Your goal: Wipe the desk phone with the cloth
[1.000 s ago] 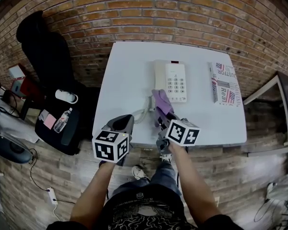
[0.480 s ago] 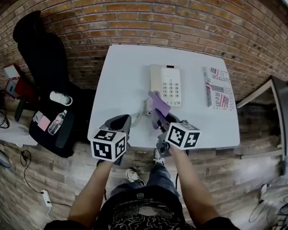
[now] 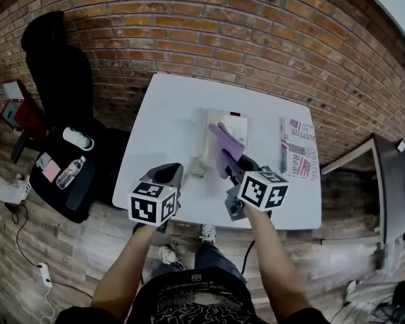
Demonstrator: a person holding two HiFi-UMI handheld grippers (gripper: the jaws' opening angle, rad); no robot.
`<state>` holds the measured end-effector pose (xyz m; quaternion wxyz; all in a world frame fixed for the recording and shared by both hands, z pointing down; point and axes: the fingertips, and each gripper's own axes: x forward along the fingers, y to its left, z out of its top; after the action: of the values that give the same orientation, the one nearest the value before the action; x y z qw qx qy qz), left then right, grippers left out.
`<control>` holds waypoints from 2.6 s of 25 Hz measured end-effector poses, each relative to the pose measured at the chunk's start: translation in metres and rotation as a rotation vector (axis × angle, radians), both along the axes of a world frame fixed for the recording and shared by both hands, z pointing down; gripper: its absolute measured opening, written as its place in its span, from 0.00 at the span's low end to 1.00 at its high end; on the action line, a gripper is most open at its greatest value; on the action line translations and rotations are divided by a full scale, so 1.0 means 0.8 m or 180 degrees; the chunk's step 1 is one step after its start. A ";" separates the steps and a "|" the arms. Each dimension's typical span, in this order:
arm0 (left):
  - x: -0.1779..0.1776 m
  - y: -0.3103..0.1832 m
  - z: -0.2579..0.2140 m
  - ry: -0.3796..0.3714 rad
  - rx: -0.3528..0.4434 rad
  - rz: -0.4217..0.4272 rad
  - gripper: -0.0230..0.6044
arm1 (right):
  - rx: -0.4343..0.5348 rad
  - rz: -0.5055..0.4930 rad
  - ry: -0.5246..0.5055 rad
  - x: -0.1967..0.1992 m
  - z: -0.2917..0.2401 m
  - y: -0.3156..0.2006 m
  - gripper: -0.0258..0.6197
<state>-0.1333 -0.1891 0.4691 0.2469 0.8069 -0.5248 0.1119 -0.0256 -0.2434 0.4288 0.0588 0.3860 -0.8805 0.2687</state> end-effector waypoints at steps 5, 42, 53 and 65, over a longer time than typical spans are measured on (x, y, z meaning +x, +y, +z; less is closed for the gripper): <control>-0.009 -0.021 -0.006 0.0034 0.0013 -0.0172 0.05 | 0.0132 -0.0307 0.0193 -0.014 -0.026 -0.045 0.11; -0.091 -0.035 0.023 -0.0048 -0.0196 -0.1381 0.05 | 0.1052 -0.4028 0.2932 -0.150 0.064 -0.196 0.11; -0.107 -0.008 0.029 -0.0049 -0.0221 -0.1558 0.05 | 0.0782 -0.4713 0.3436 -0.143 0.103 -0.156 0.11; -0.109 -0.001 0.028 0.0000 -0.0185 -0.1498 0.05 | 0.0626 -0.4813 0.3589 -0.139 0.113 -0.125 0.11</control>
<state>-0.2206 -0.1899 0.4916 0.2894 0.6548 -0.6950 0.0663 -0.1368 -0.3434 0.5191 0.6012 -0.2104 -0.7577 -0.1420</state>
